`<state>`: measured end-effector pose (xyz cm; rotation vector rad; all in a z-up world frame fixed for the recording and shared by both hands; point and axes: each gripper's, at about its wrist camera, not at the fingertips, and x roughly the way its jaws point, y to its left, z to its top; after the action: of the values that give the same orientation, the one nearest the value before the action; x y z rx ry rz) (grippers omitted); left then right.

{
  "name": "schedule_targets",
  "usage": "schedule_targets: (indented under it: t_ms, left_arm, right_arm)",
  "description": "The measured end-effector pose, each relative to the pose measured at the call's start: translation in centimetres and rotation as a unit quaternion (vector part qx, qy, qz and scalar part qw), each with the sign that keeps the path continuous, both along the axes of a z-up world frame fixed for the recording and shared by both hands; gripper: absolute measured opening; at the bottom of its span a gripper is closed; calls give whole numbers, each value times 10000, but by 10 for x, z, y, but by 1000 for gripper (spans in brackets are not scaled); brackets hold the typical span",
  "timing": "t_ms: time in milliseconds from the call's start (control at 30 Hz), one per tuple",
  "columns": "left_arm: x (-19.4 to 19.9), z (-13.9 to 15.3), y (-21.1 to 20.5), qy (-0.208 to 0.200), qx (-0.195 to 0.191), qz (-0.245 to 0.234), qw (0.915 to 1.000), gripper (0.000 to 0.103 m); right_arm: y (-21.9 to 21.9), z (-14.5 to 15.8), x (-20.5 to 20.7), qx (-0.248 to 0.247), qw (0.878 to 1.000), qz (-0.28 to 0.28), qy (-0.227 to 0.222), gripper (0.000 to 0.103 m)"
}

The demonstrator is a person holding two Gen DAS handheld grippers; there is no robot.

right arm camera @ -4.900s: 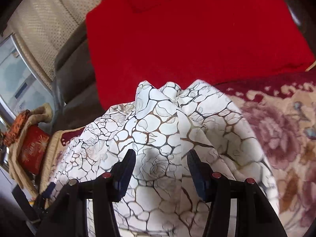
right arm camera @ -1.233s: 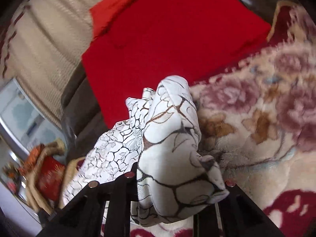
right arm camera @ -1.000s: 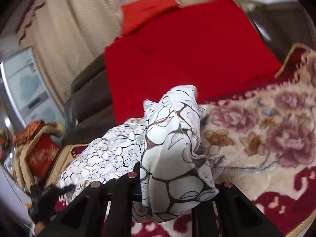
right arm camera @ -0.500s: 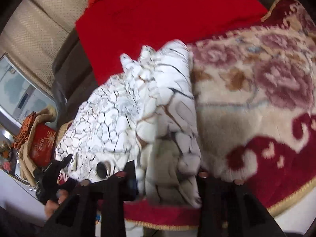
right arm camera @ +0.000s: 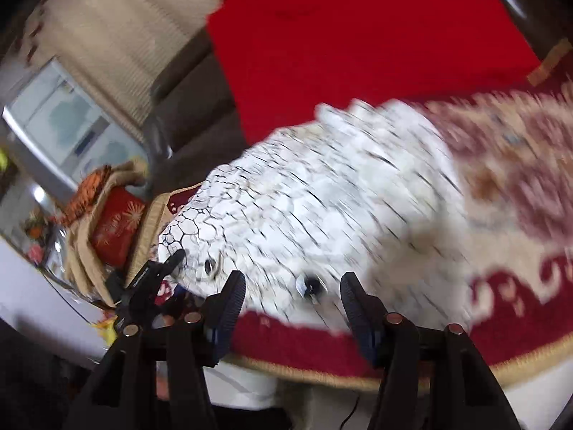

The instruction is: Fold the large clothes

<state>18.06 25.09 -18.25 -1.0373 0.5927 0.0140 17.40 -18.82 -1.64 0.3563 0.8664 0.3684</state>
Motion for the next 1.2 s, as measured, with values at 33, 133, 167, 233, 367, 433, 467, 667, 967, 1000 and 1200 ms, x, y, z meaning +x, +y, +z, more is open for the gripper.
schedule_targets:
  t_ms: [33,133,167,233,367,433,467,667,967,1000,1200]
  left_arm:
    - [3,-4,2,103,-82,8,9999,56]
    - [5,-12,10,99,-534,113,9985,65]
    - [5,-12,11,98,-577,125,9982,65]
    - [4,-10,10,35,-522,115,9986,64]
    - [7,8,-6,-263,251,16,9993,64]
    - [8,15,-11,-377,537,-54,9978,64]
    - [9,16,-13,-415,602,-92,9973,64]
    - [15,5,-6,-5,358,9,9994,64]
    - [-16,30,23,399,339,9,9986,72]
    - [-20,32,26,400,456,148,9980,78]
    - [-3,2,20,709,-120,-291,9970,84]
  right_arm:
    - [10,-1,7,-79,9999,86,-95,58]
    - [37,-13,36,-102,9993,296,-208,42]
    - [43,-17,44,-53,9992,325,-235,38]
    - [49,-25,64,23,9990,276,-354,37]
    - [52,-51,97,360,9989,281,-54,37]
    - [51,-82,112,416,9973,271,549,36]
    - [49,-99,117,508,9947,282,847,31]
    - [39,-108,126,766,9905,334,1095,25]
    - [36,-104,129,618,9916,552,988,25]
    - [36,-104,129,621,9916,560,990,25]
    - [36,-105,133,647,9909,543,1045,25]
